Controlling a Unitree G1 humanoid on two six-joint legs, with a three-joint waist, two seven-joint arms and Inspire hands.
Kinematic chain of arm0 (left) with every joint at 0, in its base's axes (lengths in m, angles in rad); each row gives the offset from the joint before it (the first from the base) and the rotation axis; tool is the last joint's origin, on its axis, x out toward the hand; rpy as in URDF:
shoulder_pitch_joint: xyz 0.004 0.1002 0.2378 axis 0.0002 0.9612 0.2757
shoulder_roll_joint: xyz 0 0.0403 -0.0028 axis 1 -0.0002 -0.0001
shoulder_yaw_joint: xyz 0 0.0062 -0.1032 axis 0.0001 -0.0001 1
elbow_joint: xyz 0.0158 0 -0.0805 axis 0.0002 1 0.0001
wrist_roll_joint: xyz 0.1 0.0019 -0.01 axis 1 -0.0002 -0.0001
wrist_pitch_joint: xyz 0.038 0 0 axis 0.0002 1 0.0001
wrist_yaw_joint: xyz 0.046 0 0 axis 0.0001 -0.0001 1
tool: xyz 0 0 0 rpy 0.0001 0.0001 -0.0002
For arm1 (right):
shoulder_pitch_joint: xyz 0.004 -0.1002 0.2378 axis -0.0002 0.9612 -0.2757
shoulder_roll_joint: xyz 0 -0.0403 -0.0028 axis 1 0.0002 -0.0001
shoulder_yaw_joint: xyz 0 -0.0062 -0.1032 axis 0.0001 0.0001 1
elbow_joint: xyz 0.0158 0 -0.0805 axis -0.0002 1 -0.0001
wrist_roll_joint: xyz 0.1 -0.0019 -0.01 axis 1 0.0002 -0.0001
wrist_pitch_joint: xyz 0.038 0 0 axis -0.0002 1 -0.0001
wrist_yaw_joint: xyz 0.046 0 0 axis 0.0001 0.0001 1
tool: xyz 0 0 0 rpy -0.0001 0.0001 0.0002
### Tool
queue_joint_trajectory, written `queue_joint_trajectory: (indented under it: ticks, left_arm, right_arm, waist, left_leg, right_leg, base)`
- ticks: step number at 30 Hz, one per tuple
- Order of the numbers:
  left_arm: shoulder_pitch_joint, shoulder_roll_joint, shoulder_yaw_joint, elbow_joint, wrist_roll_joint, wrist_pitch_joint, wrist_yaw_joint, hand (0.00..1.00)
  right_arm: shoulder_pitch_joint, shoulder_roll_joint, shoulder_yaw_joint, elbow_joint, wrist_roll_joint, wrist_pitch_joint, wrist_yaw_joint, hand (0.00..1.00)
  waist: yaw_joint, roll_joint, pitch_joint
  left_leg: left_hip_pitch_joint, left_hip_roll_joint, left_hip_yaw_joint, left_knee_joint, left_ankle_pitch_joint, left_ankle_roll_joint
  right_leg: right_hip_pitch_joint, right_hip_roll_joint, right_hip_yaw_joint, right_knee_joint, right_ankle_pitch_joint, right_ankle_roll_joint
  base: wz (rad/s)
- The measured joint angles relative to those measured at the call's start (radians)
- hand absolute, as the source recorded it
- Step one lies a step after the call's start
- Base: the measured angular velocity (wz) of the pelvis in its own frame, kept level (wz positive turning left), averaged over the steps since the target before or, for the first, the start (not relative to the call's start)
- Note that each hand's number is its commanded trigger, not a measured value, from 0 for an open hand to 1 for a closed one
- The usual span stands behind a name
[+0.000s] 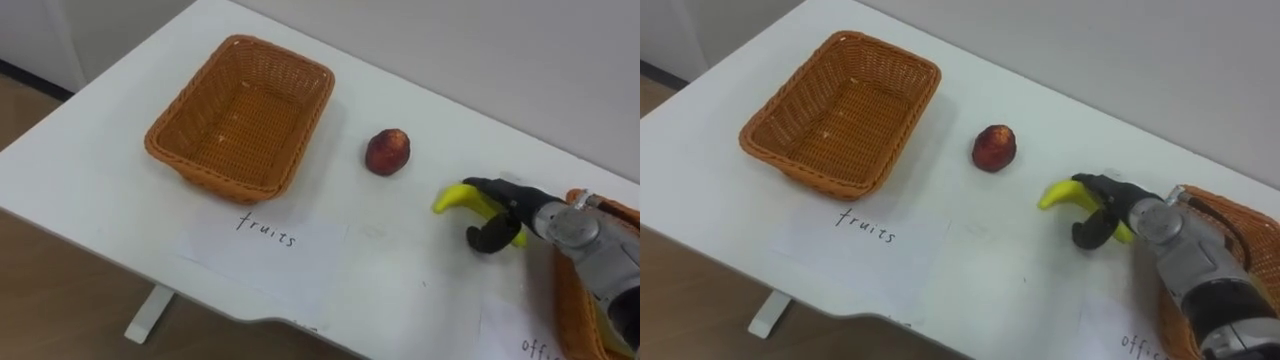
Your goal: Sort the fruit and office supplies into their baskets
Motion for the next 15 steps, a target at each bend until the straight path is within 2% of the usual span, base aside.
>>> queue_joint_trajectory:
  ticks: [1, 15]
  left_arm:
    - [0.000, 0.001, 0.000, 0.000, -0.002, 0.000, -0.001, 0.00]
    - [-0.001, 0.012, 0.001, 0.002, -0.002, -0.003, -0.003, 0.00]
  right_arm:
    - [0.000, 0.000, 0.000, -0.003, 0.000, 0.000, 0.005, 1.00]
    - [-0.002, -0.007, -0.019, -0.023, 0.002, -0.011, -0.014, 1.00]
  waist:
    - [0.000, 0.000, 0.0002]
    - [0.005, -0.011, 0.0040]
  left_leg:
    - [0.001, 0.000, 0.000, -0.001, 0.000, 0.000]
    - [0.015, -0.001, -0.002, -0.010, 0.000, 0.000]
  right_leg:
    - [0.001, 0.000, 0.000, 0.000, 0.000, 0.000]
    - [0.019, 0.004, -0.001, -0.015, 0.001, 0.002]
  base:
    - [0.00]
    - [0.00]
